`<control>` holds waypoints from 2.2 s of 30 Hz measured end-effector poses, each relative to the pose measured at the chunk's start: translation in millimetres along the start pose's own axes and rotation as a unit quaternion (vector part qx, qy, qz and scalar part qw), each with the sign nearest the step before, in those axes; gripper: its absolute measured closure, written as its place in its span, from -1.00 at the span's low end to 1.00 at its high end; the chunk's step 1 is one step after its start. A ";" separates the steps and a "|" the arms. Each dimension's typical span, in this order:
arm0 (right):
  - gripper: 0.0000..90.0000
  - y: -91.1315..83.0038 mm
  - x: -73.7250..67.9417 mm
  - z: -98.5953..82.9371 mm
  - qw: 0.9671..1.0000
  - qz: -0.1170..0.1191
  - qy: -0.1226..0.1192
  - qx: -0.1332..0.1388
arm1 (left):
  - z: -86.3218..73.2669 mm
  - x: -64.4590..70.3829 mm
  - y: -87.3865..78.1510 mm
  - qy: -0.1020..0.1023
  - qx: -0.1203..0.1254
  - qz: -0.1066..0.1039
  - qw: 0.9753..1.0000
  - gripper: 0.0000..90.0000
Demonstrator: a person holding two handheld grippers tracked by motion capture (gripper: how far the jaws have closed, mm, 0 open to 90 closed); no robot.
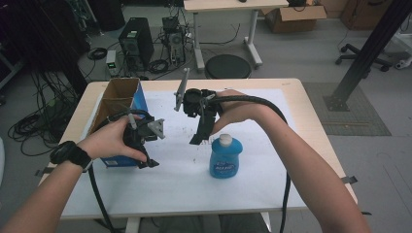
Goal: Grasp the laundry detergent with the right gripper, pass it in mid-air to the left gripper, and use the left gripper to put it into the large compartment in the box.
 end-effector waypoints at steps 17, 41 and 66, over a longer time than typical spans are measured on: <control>-0.85 -20.6 -3.4 -0.8 0.999 -0.001 -0.013 0.038 | 1.9 1.2 -2.3 0.001 -0.006 -0.007 1.000 -0.87; -0.92 -89.3 -20.0 -72.3 0.982 -0.041 0.001 0.184 | 3.3 3.8 0.3 -0.015 -0.002 -0.004 1.000 -0.87; -0.98 -64.4 -33.9 -168.2 0.959 -0.038 0.057 0.277 | 5.0 6.4 0.5 -0.017 -0.001 -0.004 1.000 -0.88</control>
Point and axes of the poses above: each handheld gripper's, and its own axes: y roughly forward along the jaws, z roughly out of its top, x roughly to its right, the point moved 2 cm from there along y, roughly forward along the jaws, and after that the axes turned 15 degrees about x, right-handed, at the moved point
